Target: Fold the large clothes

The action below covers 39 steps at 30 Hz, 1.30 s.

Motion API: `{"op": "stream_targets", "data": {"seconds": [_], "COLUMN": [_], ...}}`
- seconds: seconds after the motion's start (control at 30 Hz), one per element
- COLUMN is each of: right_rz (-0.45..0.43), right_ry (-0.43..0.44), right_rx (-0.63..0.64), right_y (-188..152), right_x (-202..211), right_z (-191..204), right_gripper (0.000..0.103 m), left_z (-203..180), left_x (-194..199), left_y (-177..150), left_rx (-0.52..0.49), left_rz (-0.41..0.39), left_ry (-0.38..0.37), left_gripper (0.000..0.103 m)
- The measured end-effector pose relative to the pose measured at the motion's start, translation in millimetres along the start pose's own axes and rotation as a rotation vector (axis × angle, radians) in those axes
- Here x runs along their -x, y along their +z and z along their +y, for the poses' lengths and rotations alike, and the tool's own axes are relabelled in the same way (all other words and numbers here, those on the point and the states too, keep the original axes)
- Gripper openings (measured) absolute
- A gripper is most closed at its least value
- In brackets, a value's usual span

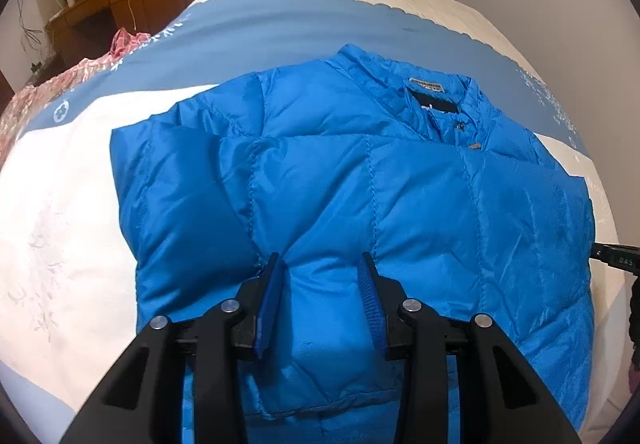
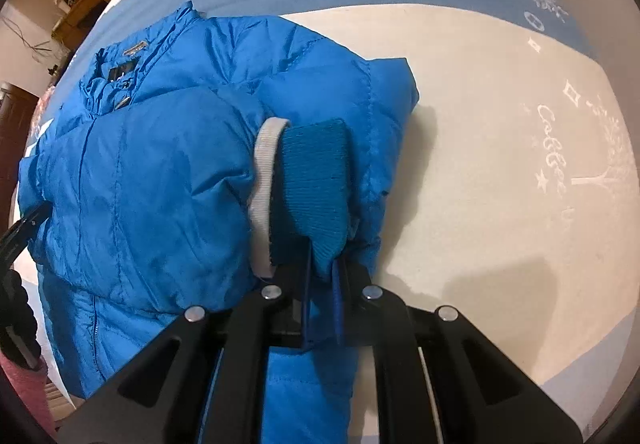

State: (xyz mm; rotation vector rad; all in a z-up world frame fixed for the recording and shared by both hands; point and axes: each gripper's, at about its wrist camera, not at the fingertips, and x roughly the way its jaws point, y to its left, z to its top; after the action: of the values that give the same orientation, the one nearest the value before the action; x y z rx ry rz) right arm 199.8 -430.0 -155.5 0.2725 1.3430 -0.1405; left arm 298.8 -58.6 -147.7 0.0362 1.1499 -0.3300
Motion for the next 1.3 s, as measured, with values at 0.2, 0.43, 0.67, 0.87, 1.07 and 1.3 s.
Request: {"op": "stream_targets", "data": {"seconds": [0.2, 0.43, 0.67, 0.87, 1.07, 1.3], "right_rz": [-0.131, -0.097, -0.01, -0.018, -0.081, 0.002], "right_ry": [0.029, 0.047, 0.058, 0.09, 0.146, 0.13], "right_rx": [0.012, 0.071, 0.036, 0.02, 0.102, 0.104], "right_y": [5.8, 44.5, 46.1, 47.6, 11.2, -5.0], "right_x": [60.5, 28.2, -21.5, -9.4, 32.4, -20.1], "right_z": [10.2, 51.7, 46.4, 43.1, 58.7, 58.7], "right_gripper": [0.018, 0.019, 0.015, 0.017, 0.022, 0.02], "left_z": [-11.3, -28.6, -24.7, -15.8, -26.3, -33.3], "left_x": [21.1, -0.6, -30.0, -25.7, 17.2, -8.6], "left_y": [13.7, 39.3, 40.5, 45.3, 17.0, -15.8], "left_rx": [-0.011, -0.024, -0.055, -0.008, -0.053, -0.112], "left_rz": [-0.025, -0.004, 0.022, 0.029, -0.012, 0.011], "left_ry": [0.001, 0.025, 0.024, -0.01, 0.002, 0.054], "left_gripper": [0.039, 0.039, 0.04, 0.04, 0.04, 0.041]}}
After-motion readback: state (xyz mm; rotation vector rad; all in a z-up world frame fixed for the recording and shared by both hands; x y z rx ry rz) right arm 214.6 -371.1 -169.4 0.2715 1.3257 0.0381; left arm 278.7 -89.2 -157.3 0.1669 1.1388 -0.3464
